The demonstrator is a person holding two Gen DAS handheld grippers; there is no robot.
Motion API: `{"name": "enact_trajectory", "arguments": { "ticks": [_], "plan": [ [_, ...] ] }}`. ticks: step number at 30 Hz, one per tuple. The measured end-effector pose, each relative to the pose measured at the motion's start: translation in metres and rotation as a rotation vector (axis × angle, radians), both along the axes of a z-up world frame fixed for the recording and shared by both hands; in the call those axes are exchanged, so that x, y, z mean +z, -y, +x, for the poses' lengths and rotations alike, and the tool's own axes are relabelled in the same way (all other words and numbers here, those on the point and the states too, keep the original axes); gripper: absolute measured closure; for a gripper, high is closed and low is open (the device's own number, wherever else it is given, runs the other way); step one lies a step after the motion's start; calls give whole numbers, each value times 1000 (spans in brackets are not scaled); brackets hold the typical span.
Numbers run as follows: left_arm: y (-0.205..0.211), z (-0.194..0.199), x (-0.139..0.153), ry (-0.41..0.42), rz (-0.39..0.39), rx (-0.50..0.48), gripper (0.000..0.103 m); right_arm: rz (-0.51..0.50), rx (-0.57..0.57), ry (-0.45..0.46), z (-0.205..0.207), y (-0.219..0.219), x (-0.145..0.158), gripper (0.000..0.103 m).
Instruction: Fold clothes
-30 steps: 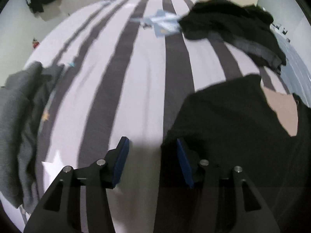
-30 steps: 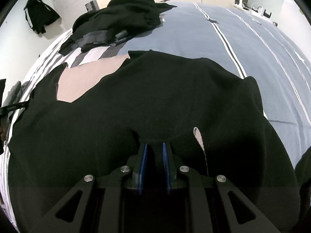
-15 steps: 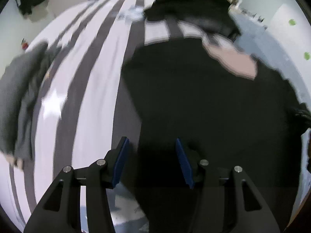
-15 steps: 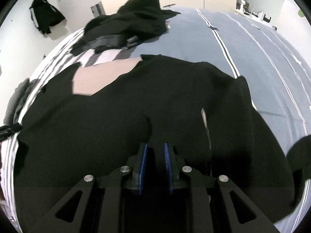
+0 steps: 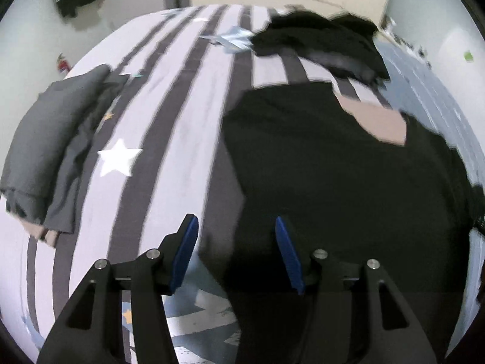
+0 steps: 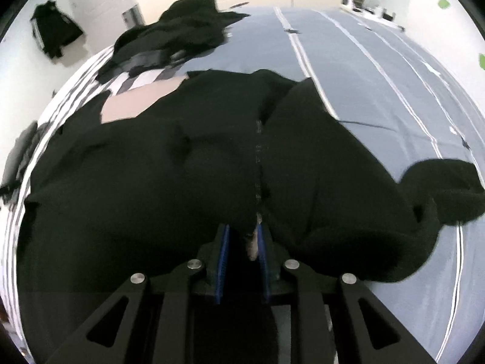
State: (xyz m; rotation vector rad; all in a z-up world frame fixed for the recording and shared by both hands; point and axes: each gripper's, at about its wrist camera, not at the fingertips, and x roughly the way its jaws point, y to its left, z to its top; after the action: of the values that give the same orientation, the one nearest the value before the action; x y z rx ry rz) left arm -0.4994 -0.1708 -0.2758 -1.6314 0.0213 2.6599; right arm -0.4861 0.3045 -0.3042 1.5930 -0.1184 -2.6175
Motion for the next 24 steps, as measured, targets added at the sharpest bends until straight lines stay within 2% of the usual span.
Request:
{"name": "enact_trajectory", "arguments": {
  "ticks": [2, 5, 7, 11, 13, 16, 20, 22, 24],
  "plan": [
    [-4, -1, -12, 29, -16, -5, 53, -15, -31, -5, 1, -7, 3, 86],
    [-3, -3, -26, 79, -8, 38, 53, -11, -20, -19, -2, -3, 8, 85],
    [-4, -2, -23, 63, -3, 51, 53, -2, 2, -41, -10, 4, 12, 83],
    [-15, -1, -18, 43, -15, 12, 53, 5, -3, -74, -39, 11, 15, 75],
    [-19, -5, -21, 48, -25, -5, 53, 15, -41, -56, -61, 8, 9, 75],
    [-20, -12, -25, 52, -24, 0, 53, -25, -77, -19, -82, -2, -3, 75],
    [-19, -12, -34, 68, -15, 22, 53, -17, -57, -14, -90, -1, -8, 75],
    [-21, -13, -39, 76, -29, 18, 53, 20, -13, -28, -90, 6, -7, 88],
    [-22, -13, -40, 75, -40, 12, 53, 41, -14, -22, -91, 5, -9, 96]
  ]
}}
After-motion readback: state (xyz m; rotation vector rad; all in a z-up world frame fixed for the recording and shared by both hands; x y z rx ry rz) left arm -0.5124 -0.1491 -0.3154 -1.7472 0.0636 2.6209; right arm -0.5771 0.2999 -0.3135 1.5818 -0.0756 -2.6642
